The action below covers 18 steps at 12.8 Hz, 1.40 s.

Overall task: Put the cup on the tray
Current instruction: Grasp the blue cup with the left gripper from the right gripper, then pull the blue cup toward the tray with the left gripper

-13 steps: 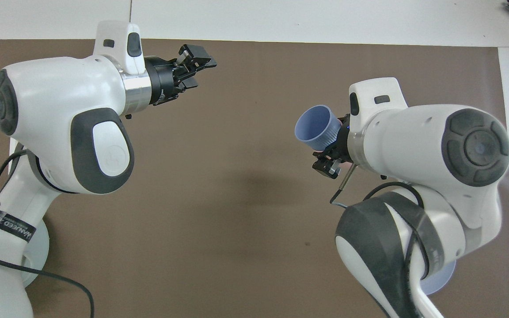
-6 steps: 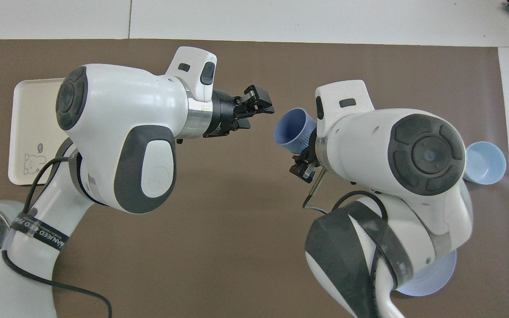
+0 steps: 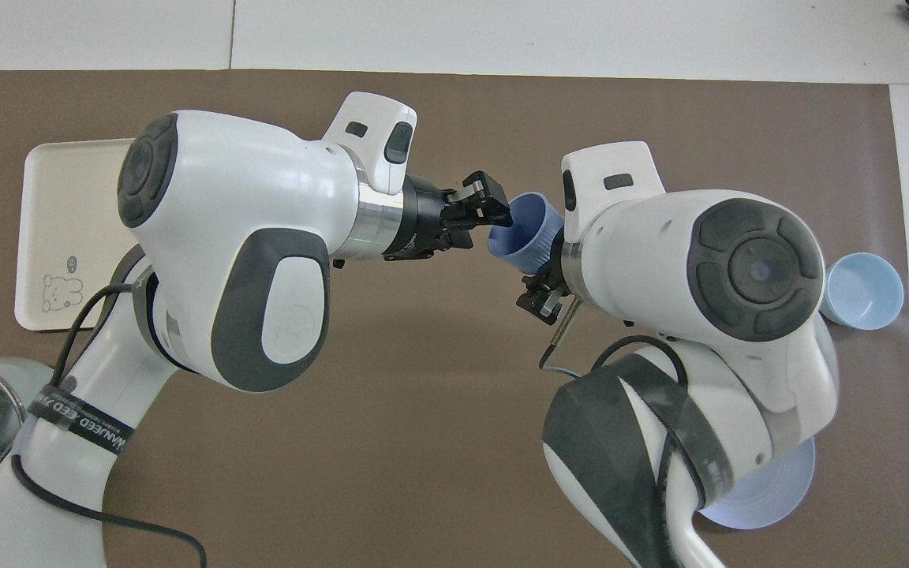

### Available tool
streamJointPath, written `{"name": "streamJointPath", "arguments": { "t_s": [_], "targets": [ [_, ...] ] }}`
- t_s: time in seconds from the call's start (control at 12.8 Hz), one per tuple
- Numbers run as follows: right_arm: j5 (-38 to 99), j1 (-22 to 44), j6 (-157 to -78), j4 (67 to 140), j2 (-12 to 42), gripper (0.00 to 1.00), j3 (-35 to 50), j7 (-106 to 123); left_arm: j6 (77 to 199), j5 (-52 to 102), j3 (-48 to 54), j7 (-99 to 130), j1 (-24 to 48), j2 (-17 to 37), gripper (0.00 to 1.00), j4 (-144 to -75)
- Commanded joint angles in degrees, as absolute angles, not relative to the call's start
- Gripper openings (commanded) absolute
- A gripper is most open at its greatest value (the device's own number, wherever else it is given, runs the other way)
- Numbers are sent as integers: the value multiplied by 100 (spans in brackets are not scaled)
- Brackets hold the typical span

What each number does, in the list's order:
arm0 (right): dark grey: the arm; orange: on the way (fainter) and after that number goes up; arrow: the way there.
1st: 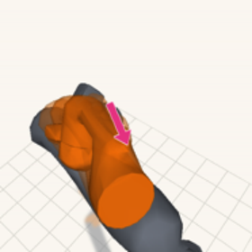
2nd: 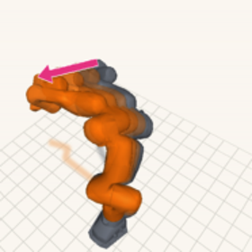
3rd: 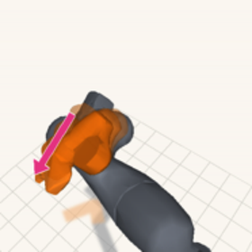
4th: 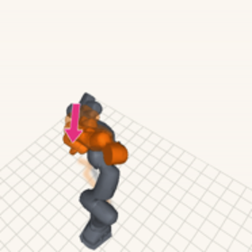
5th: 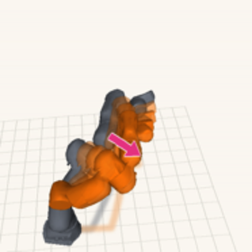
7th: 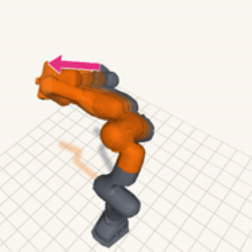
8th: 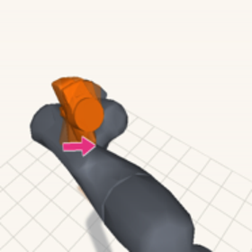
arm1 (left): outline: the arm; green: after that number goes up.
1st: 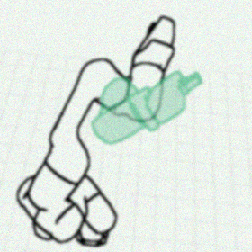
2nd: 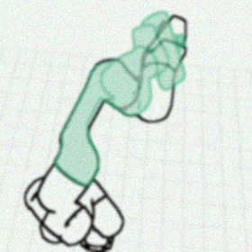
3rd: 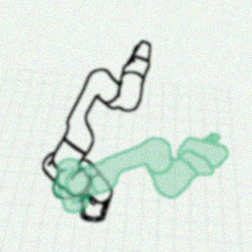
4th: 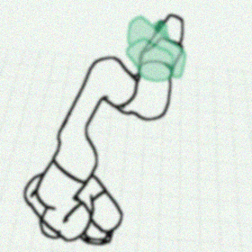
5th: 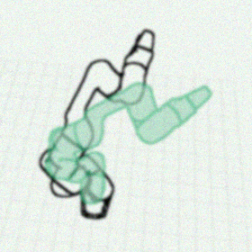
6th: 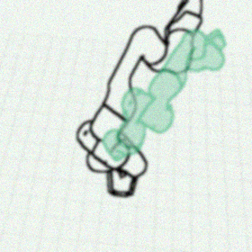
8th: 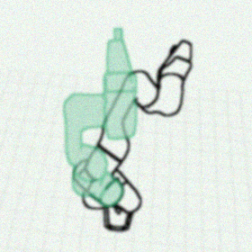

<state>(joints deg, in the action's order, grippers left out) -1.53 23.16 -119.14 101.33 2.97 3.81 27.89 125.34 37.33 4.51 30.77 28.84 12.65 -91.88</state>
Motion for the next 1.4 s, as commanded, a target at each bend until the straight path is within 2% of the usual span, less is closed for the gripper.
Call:
{"name": "streamJointPath", "arguments": {
  "t_s": [0.0, 0.16, 0.55, 0.94, 1.33],
  "targets": [
    [-299, 2303, -11848, 9984, 369, 0, 396, 2663, 12331, 3885, 378, 2953, 2944, 1230, 23, -9185],
    [-299, 2303, -11865, 9993, 369, 0, 404, 2654, 12322, 3885, 369, 2953, 2936, 1230, 0, -9193],
    [-290, 2303, -11883, 9993, 369, 0, 404, 2646, 11928, 3876, 369, 2997, 2857, 1178, 0, -9202],
    [-290, 2303, -11883, 10002, 369, 0, 404, 2646, 11357, 3832, 308, 3050, 2462, 1213, 0, -8728],
    [-273, 2242, -11918, 10002, 378, 0, 404, 2646, 10541, 3605, 281, 3024, 1076, 976, 0, -8306]
  ]
}}
